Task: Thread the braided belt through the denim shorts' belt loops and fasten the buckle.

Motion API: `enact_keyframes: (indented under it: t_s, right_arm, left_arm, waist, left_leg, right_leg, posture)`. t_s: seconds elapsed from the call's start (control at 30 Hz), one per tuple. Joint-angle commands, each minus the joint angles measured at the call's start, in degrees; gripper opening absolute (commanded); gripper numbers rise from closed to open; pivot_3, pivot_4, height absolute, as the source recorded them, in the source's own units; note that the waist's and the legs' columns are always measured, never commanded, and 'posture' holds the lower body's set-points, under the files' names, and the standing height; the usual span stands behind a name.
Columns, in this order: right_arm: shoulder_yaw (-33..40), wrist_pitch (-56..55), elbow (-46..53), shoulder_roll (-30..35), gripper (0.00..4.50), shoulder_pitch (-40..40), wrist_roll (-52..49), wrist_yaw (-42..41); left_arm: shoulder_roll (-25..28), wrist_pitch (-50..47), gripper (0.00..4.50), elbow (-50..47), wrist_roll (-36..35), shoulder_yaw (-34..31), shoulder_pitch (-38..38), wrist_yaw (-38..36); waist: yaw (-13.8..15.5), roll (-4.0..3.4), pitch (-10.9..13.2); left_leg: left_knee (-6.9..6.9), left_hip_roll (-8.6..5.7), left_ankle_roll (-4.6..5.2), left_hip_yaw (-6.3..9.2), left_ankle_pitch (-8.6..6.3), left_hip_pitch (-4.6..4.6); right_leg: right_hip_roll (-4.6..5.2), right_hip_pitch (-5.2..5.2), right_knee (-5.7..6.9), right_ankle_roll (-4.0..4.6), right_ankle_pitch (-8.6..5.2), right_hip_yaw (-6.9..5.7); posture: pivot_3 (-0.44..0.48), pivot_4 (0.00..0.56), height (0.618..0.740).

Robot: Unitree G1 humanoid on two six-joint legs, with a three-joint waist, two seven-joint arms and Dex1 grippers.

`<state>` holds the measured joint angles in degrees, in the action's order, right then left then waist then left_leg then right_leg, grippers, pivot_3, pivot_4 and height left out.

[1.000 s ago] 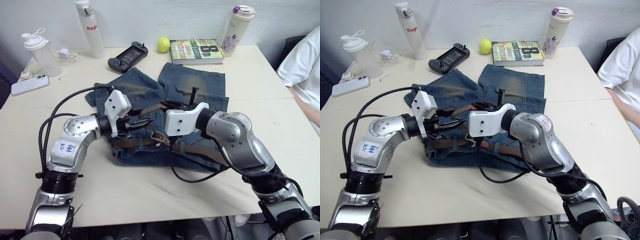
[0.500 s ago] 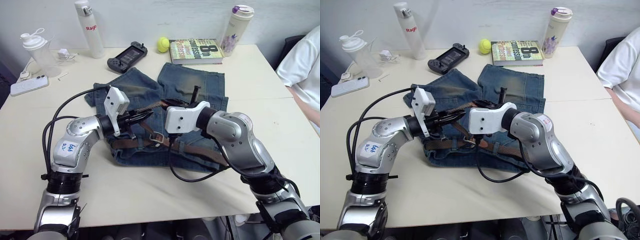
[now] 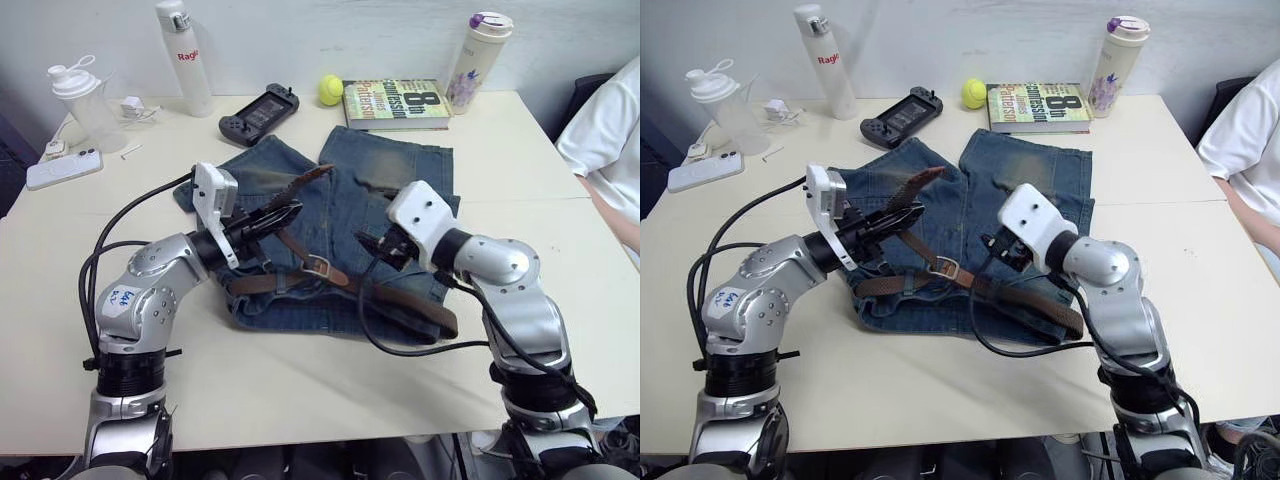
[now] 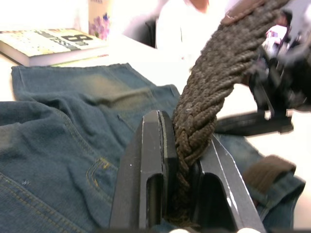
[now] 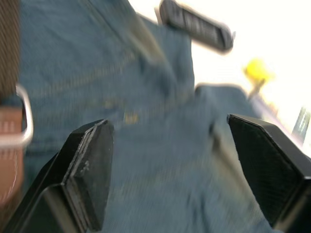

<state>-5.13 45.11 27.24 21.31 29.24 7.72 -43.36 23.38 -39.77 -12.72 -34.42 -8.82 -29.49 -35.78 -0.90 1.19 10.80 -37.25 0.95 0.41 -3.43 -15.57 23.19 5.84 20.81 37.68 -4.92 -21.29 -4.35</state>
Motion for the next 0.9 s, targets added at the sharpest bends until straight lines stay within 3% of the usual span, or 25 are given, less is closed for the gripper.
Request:
enact_keyframes:
  t_s: [0.03, 0.17, 0.23, 0.47, 0.63, 0.9]
  right_arm:
    - [0.2, 8.1, 6.6, -4.2, 2.83, -1.0, -8.3, -0.4]
    - [-2.9, 12.1, 6.2, -7.3, 0.74, -1.2, -11.4, 2.6]
    - [-5.3, 12.2, 3.1, -9.0, 0.04, -0.8, -11.2, 5.0]
    - [-15.4, 9.0, -7.0, -8.0, 0.04, -3.0, -8.3, 9.6]
    - [-24.2, 5.5, -9.7, -3.3, 0.04, -4.8, -5.0, 9.3]
    - [-26.9, 3.7, -11.3, -1.1, 0.04, -7.8, -2.6, 10.9]
  left_arm:
    - [-0.4, -0.3, 0.0, -2.6, -2.0, -0.7, 0.7, 0.8]
    - [-0.9, -0.3, 0.0, -2.9, -2.2, -0.1, 1.2, 1.1]
    - [-1.1, -0.5, 0.0, -3.4, -2.5, 0.1, 1.4, 1.2]
    - [-1.3, -1.2, 0.0, -5.0, -4.3, -0.7, 0.8, 2.4]
    - [-1.0, -1.5, 0.0, -4.8, -5.9, -3.6, 0.9, 4.1]
    - [1.2, -4.0, 0.0, -5.0, -10.4, -9.9, 2.1, 6.9]
  waist:
    - [-0.4, 0.0, 0.0]
    - [-0.6, 0.0, 0.0]
    - [-0.6, 0.0, 0.0]
    - [-0.5, 0.0, 0.0]
    - [-0.6, 0.01, 0.0]
    - [-0.5, 0.19, -0.2]
  left_leg:
    - [0.03, 0.0, -0.02, -0.01, 0.01, 0.0]
    - [0.07, 0.02, -0.04, 0.0, 0.02, 0.0]
    - [0.07, 0.0, -0.04, 0.01, 0.02, 0.0]
    - [0.06, -0.05, -0.04, -0.01, 0.02, 0.01]
    - [0.07, -0.03, -0.04, 0.01, 0.02, -0.03]
    - [0.11, 0.0, -0.08, 0.06, -0.01, -0.27]
  right_leg:
    - [-0.02, 0.03, 0.01, 0.0, 0.0, 0.02]
    - [-0.05, 0.07, 0.03, 0.0, 0.0, 0.03]
    - [-0.04, 0.06, 0.02, 0.0, 0.0, 0.05]
    - [-0.02, 0.07, 0.01, 0.0, 0.0, 0.08]
    - [-0.03, 0.02, -0.01, 0.0, 0.0, 0.07]
    - [-0.04, -0.22, -0.1, 0.0, 0.0, 0.06]
  posture:
    - [0.0, 0.15, 0.74]
    - [0.0, 0.15, 0.74]
    - [0.0, 0.15, 0.74]
    - [0.0, 0.15, 0.74]
    - [0.0, 0.15, 0.74]
    - [0.0, 0.15, 0.74]
